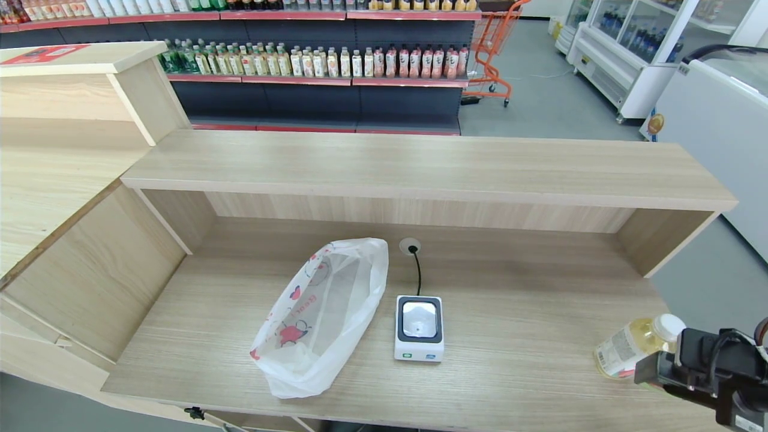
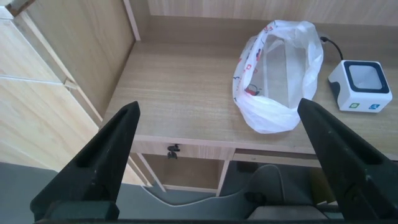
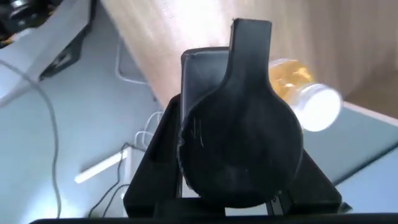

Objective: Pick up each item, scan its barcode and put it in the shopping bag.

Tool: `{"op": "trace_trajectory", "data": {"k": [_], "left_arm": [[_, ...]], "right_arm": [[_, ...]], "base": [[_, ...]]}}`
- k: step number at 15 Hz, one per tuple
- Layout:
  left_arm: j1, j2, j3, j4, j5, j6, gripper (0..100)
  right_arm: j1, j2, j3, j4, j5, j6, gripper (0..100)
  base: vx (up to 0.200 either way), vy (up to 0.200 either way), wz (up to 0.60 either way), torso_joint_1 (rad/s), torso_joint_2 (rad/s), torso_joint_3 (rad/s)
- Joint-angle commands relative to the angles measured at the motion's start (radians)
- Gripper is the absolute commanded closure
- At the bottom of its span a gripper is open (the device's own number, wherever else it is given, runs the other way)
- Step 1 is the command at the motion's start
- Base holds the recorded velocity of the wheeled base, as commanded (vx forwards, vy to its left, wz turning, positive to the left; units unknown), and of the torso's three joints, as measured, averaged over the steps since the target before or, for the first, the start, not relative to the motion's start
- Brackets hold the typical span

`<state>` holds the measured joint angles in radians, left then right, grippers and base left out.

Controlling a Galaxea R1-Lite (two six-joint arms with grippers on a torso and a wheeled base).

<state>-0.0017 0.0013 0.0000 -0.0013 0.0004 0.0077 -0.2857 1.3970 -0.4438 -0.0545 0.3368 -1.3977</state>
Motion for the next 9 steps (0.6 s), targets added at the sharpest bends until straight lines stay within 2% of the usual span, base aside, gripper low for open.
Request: {"op": "trace_trajectory", "data": {"k": [1, 3, 4, 5, 6, 7, 8, 9], "left_arm": [[0.0, 0.0, 0.0, 0.0, 0.001, 0.0, 0], [0.0, 0.0, 0.0, 0.0, 0.0, 0.0, 0], [0.0, 0.0, 0.0, 0.0, 0.0, 0.0, 0], [0.0, 0.0, 0.0, 0.0, 0.0, 0.0, 0], [0.0, 0.0, 0.0, 0.0, 0.001, 0.0, 0], [0.0, 0.0, 0.0, 0.0, 0.0, 0.0, 0], [0.0, 0.0, 0.0, 0.0, 0.0, 0.0, 0], [0.0, 0.0, 0.0, 0.0, 0.001, 0.0, 0]], "right_arm": [[-0.032, -0.01, 0.002, 0.025, 0.013, -0.02, 100], [-0.044, -0.027, 0.002, 0.067, 0.146, -0.126, 100], [-0.095, -0.041, 0.002, 0.068, 0.249, -0.231, 100], [-0.141, -0.043, 0.001, 0.07, 0.429, -0.353, 100], [-0.153, -0.038, -0.004, 0.07, 0.551, -0.423, 100], [-0.153, -0.03, -0.01, 0.061, 0.599, -0.457, 100], [-0.135, 0.013, -0.03, 0.051, 0.683, -0.641, 100], [-0.135, 0.033, -0.041, 0.051, 0.711, -0.785, 100]], "base": [[0.0, 0.0, 0.0, 0.0, 0.0, 0.0], [0.0, 0.0, 0.0, 0.0, 0.0, 0.0], [0.0, 0.0, 0.0, 0.0, 0.0, 0.0], [0.0, 0.0, 0.0, 0.0, 0.0, 0.0], [0.0, 0.0, 0.0, 0.0, 0.0, 0.0], [0.0, 0.0, 0.0, 0.0, 0.0, 0.0], [0.0, 0.0, 0.0, 0.0, 0.0, 0.0], [0.0, 0.0, 0.0, 0.0, 0.0, 0.0]]}}
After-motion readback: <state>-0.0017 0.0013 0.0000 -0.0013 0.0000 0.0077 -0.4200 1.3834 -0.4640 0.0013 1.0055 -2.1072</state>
